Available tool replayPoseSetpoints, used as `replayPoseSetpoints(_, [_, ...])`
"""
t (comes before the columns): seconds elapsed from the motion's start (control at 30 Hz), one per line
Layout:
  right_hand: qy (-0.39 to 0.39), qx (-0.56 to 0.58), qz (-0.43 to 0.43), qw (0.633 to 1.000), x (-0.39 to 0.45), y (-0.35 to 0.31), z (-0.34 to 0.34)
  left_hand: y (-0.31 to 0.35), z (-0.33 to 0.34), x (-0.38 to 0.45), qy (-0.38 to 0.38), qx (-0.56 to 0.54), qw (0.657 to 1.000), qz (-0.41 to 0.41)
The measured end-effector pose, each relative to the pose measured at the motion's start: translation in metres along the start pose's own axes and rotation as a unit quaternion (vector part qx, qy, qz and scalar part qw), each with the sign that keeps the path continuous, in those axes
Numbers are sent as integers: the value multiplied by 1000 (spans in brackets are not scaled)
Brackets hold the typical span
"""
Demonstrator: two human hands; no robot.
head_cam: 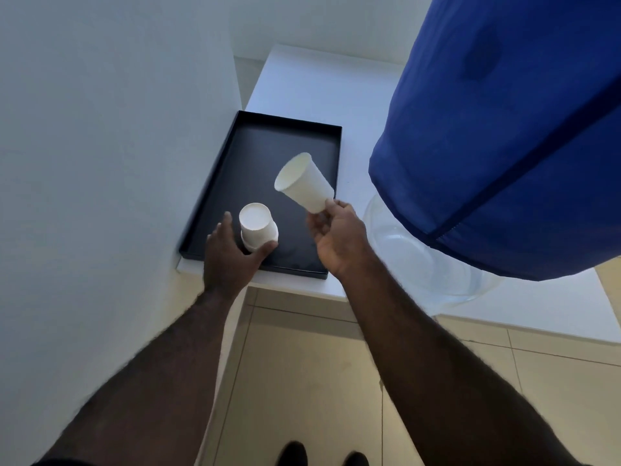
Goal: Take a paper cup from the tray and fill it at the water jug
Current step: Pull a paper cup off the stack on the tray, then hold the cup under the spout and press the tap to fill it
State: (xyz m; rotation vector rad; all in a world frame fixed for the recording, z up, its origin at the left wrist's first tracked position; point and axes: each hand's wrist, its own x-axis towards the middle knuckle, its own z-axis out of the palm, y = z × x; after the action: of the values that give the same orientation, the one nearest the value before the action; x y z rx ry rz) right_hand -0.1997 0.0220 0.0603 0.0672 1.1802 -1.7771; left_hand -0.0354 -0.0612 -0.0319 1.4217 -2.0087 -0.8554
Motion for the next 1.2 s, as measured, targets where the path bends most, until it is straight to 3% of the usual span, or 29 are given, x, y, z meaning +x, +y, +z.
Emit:
replayPoseSetpoints(0.07, [-6, 50, 40, 998, -6, 6, -10, 13, -5, -7, 58, -19, 998, 28])
replayPoseSetpoints(0.17, [-19, 48, 69, 996, -17, 17, -21, 37, -12, -13, 108, -32, 985, 133])
replayPoseSetpoints(0.33, [-54, 48, 102, 992, -32, 28, -40, 76, -13, -23, 63, -57, 965, 248])
replayPoseSetpoints(0.5, [-58, 25, 107, 992, -45, 33, -61, 99, -7, -41, 22, -56, 966, 252])
replayPoseSetpoints(0.8, [-66, 18, 107, 992, -65, 36, -96, 103, 11, -77, 21, -32, 962, 270])
replayPoseSetpoints(1.0, [-119, 7, 76, 990, -88, 34, -136, 102, 27, -114, -39, -1, 944, 328])
replayPoseSetpoints(1.2, [-95, 42, 108, 989, -113, 45, -190, 100, 52, -153, -118, 9, 932, 342])
